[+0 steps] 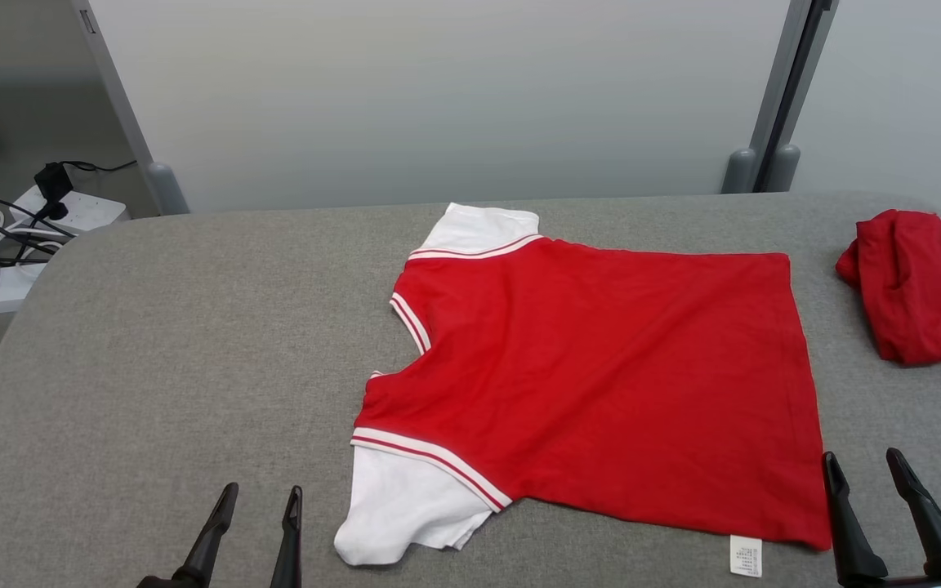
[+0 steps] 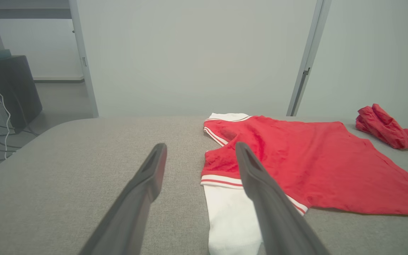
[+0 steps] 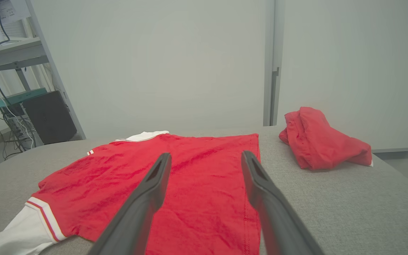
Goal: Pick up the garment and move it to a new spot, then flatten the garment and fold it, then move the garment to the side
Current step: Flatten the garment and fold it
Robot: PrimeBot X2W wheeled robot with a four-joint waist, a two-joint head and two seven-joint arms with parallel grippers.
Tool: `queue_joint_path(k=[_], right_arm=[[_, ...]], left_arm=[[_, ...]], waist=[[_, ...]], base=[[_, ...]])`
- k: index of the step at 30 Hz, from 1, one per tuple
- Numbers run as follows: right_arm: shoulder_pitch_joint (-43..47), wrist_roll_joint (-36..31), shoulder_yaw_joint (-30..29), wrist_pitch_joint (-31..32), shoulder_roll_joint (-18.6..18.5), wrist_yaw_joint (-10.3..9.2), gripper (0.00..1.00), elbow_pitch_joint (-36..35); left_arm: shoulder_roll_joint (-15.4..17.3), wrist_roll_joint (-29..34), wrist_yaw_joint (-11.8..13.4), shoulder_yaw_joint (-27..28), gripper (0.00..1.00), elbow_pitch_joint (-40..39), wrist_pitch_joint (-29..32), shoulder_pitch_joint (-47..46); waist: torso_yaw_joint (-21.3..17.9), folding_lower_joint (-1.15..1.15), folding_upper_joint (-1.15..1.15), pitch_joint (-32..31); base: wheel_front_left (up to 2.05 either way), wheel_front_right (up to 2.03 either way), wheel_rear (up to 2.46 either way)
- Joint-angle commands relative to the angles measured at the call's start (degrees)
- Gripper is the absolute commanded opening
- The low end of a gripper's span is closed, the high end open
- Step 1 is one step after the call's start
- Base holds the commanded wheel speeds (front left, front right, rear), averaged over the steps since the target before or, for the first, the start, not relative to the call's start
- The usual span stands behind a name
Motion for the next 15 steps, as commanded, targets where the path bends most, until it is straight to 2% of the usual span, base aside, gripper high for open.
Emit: queue_joint_path(k=[1, 8, 15], right_arm=[[-0.8, 0.1, 1.0, -0.8, -1.2, -0.16, 1.00, -1.0], [-0.8, 0.1, 1.2, -0.8, -1.0, -0.16, 1.00, -0.6], [-1.1, 0.3, 2.0, -0.8, -1.2, -0.16, 1.00, -0.2]], left_arm=[[0.0, -0.4, 0.7, 1.4, 1.00, -1.5, -0.3, -2.6], [0.0, -1.3, -0.1, -0.3, 1.00, 1.2, -0.3, -2.9], [0.0, -3.3, -0.3, -3.6, 1.00, 14.6, -0.3, -6.6]], waist=[[0.1, 0.00, 0.00, 0.0], [0.3, 0.00, 0.00, 0.5], [0.4, 0.00, 0.00, 1.5]], base=[[0.00, 0.00, 0.00], [0.00, 0.00, 0.00], [0.00, 0.00, 0.00]])
